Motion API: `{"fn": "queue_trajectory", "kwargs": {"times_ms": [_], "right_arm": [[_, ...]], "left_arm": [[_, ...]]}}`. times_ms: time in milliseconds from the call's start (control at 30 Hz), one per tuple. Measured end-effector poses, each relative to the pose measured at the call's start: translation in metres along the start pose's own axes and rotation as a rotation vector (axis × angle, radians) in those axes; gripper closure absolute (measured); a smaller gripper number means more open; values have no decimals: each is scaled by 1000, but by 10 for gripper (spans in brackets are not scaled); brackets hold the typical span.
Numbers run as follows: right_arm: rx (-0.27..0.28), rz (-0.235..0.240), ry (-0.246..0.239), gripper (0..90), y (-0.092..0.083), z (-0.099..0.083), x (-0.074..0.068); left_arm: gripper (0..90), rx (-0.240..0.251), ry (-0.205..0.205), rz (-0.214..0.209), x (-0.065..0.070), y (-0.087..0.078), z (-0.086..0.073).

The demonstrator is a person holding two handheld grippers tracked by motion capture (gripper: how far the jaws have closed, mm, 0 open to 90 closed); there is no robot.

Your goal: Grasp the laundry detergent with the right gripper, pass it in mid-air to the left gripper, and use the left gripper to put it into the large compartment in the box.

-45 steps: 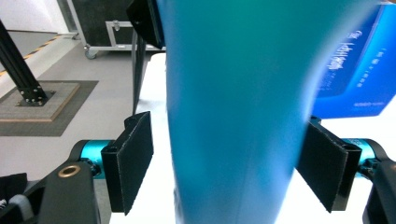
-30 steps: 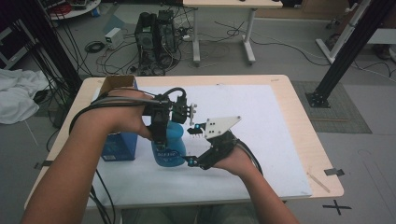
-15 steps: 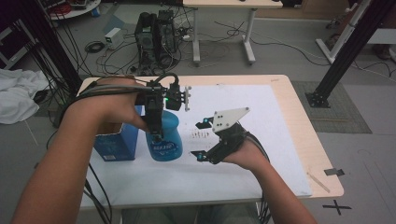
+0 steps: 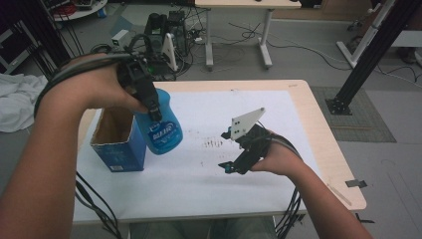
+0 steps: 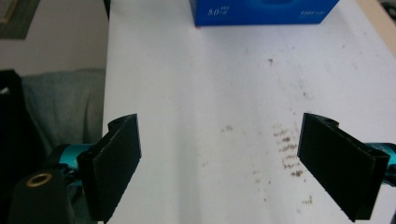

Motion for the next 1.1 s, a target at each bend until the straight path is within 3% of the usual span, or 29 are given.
{"fn": "queue_trajectory", "kwargs": {"times_ms": [200, 267, 567, 667, 733, 1100], "right_arm": [[-61, 3, -20, 127, -6, -2, -3], [-60, 4, -44, 127, -5, -2, -3], [-66, 14, -62, 127, -2, -2, -3], [-59, 16, -70, 127, 0, -1, -2], [-63, 16, -63, 127, 0, -1, -3], [-65, 15, -59, 127, 1, -1, -2]], "left_arm": [[379, -47, -165, -22, -21, -5, -15], [379, -50, -214, -24, -27, -6, -20], [379, -38, -419, -18, -57, -18, -42], [379, -39, -454, -6, -65, -18, -46], [379, -55, -435, 5, -71, -17, -48], [379, -57, -443, 27, -99, -12, -59]]}}
Point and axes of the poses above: each handheld gripper's, and its own axes: y roughly forward along the jaws, z roughly out of its top, x roughly to its right, the point moved 3 cm from there along y, roughly forward along the jaws, and after that the axes turned 9 degrees about z, right-handed, at the moved point
